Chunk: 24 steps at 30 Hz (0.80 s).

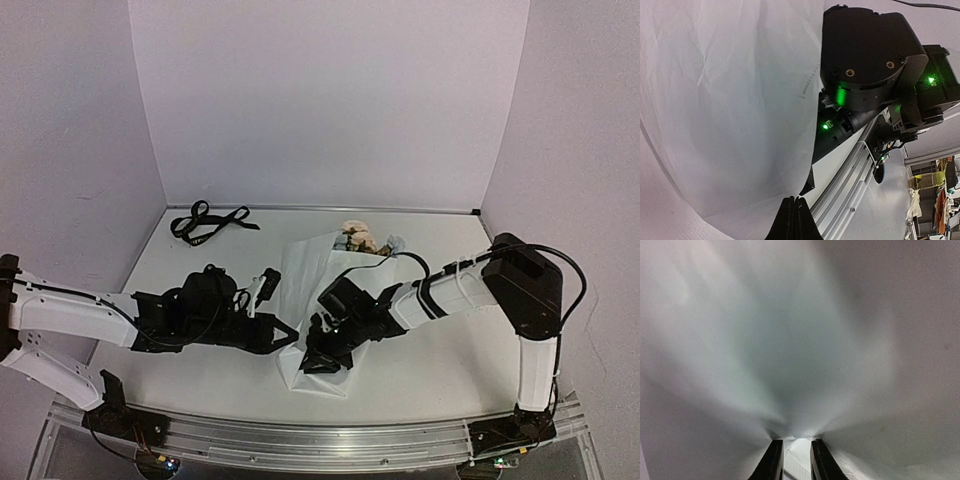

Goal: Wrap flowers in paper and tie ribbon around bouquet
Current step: Fold the 2/3-folded wrapping paper at the center of the board.

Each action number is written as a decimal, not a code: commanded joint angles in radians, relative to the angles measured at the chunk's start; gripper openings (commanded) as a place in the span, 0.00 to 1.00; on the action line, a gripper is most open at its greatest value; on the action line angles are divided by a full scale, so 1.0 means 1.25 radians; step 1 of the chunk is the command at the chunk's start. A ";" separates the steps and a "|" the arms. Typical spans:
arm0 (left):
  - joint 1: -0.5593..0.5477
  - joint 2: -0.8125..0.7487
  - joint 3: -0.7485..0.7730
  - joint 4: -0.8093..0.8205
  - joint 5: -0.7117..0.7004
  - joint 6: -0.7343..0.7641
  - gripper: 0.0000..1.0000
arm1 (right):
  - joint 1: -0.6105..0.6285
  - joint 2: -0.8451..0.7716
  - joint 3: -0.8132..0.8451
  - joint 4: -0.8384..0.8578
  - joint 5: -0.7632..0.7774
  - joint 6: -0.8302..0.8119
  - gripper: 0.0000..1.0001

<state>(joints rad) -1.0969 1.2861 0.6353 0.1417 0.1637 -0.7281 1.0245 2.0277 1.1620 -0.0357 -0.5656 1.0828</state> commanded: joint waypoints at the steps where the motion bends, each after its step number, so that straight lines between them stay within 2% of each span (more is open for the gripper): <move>1: -0.004 0.016 0.048 0.036 0.002 0.030 0.00 | 0.000 -0.088 -0.034 -0.025 0.014 -0.050 0.23; 12: -0.004 0.095 0.110 0.054 0.065 0.060 0.00 | -0.014 -0.211 -0.154 -0.024 0.051 -0.082 0.24; 24: -0.004 0.272 0.232 0.024 0.158 0.090 0.00 | -0.039 -0.370 -0.336 -0.025 0.176 -0.114 0.22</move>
<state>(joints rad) -1.0988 1.5659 0.8400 0.1654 0.2991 -0.6507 0.9813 1.6460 0.7888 -0.0704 -0.4365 0.9726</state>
